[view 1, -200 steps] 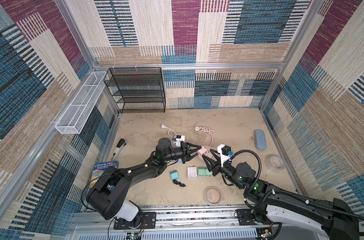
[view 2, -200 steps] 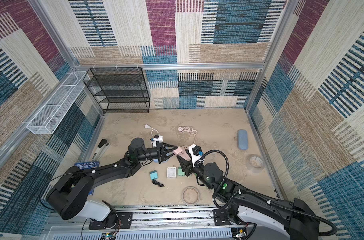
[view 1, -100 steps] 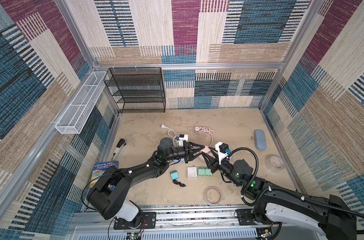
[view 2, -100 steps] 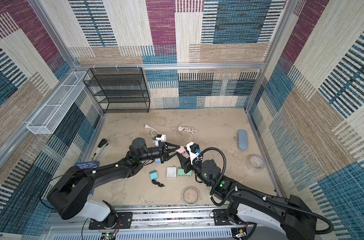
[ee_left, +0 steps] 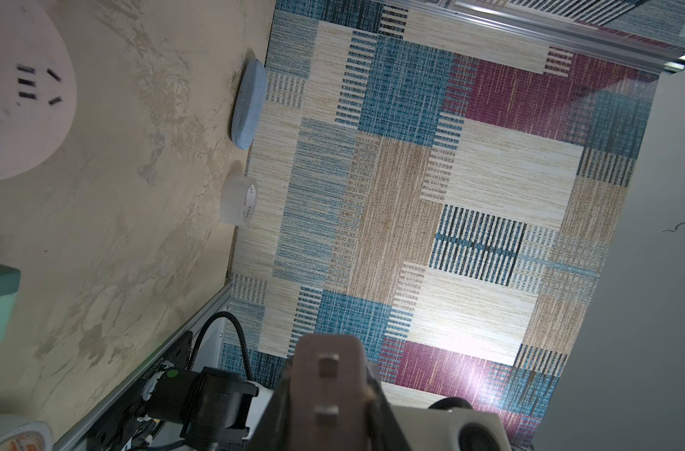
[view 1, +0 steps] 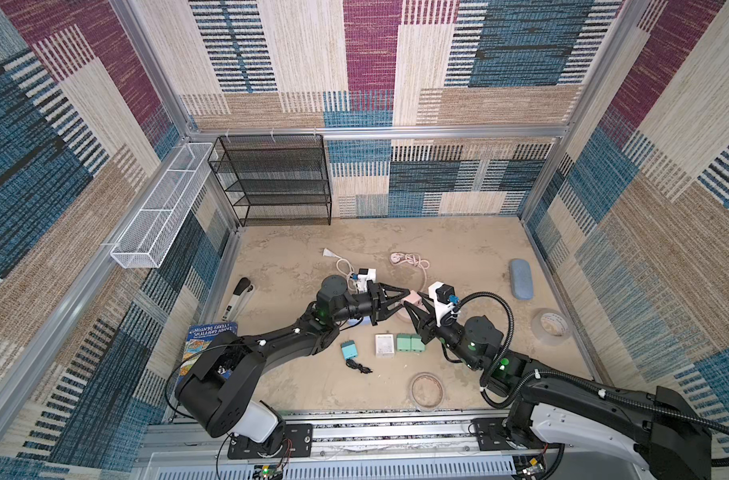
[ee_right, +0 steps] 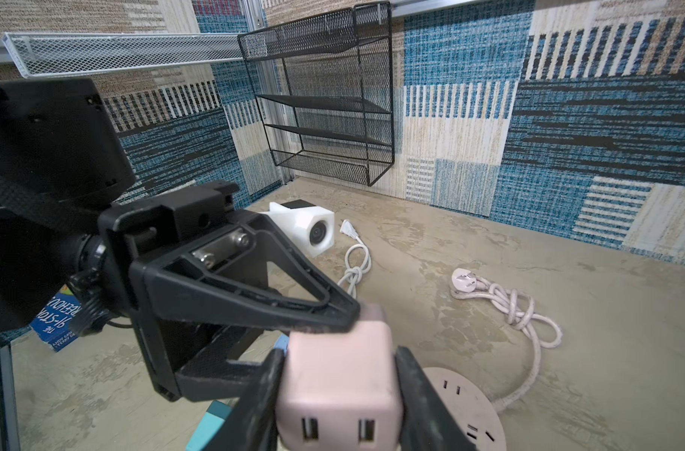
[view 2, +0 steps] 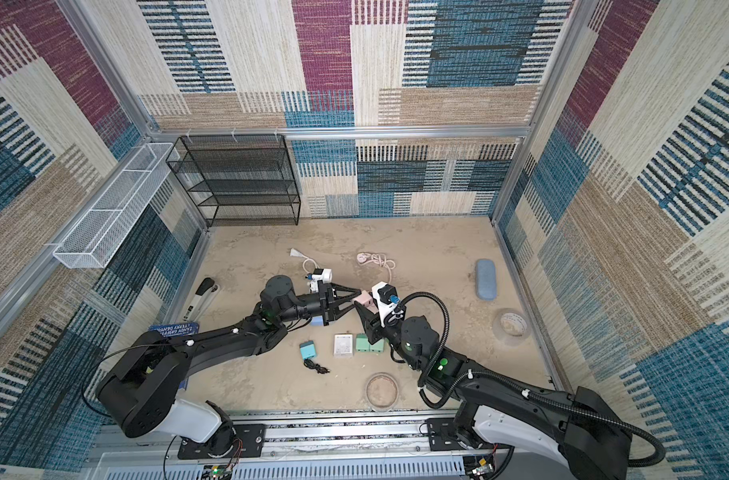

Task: Insert the plug
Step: 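Carry the mauve charger over the pink round power strip while the left arm withdraws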

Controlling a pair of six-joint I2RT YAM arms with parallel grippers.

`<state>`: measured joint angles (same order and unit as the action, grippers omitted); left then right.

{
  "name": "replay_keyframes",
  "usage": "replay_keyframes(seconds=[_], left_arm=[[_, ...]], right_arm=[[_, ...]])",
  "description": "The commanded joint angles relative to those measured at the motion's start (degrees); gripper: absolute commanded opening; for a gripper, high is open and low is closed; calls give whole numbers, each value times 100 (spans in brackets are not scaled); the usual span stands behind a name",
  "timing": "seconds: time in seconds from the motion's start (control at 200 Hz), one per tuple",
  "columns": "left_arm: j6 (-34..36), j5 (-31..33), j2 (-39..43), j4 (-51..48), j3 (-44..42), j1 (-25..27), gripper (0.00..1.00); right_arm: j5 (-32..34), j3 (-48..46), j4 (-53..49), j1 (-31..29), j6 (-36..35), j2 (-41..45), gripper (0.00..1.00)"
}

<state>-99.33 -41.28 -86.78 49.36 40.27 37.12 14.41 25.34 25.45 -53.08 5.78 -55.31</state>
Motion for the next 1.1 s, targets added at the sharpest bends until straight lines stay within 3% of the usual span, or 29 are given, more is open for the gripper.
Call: replay_keyframes(seconds=[0.0,0.05,0.065,0.08,0.135,0.155,0.31,0.411,0.536,0.621,0.726,0.861,1.092], left_arm=[[-104,-166,-89,432,29,41,0],[-80,-202,-168,439,49,24,0],[-70,-212,-190,444,54,16,5],[-63,-226,-215,438,59,8,18],[54,-323,-308,291,142,-71,91],[129,-376,-343,200,185,-121,100],[1184,-642,-314,-1270,552,-810,100],[2653,-444,38,-3450,1121,-1304,100],[5015,710,474,-6513,2319,-1524,100],[6117,1732,626,-7677,2926,-1517,100],[6965,2573,818,-8466,3257,-1515,100],[7533,3408,1151,-9023,3265,-1447,100],[7827,2963,1729,-8998,2602,-1363,99]], right_arm=[[-659,65,144,-24,68,-15,2],[-668,83,104,-27,109,12,0],[-675,91,84,-17,130,24,0],[-677,93,58,-19,150,48,0],[-731,124,-107,5,254,89,0],[-752,143,-208,6,304,107,0],[-449,406,-1422,115,965,203,0],[-383,834,-2476,341,1492,226,0],[-622,1697,-3744,788,2037,-111,0],[-870,2444,-4506,1131,2323,-565,0],[-1271,3254,-5086,1542,2472,-1205,0],[-1727,4153,-5470,1916,2337,-1995,0],[-1914,5631,-6686,2118,1689,-3553,0]])
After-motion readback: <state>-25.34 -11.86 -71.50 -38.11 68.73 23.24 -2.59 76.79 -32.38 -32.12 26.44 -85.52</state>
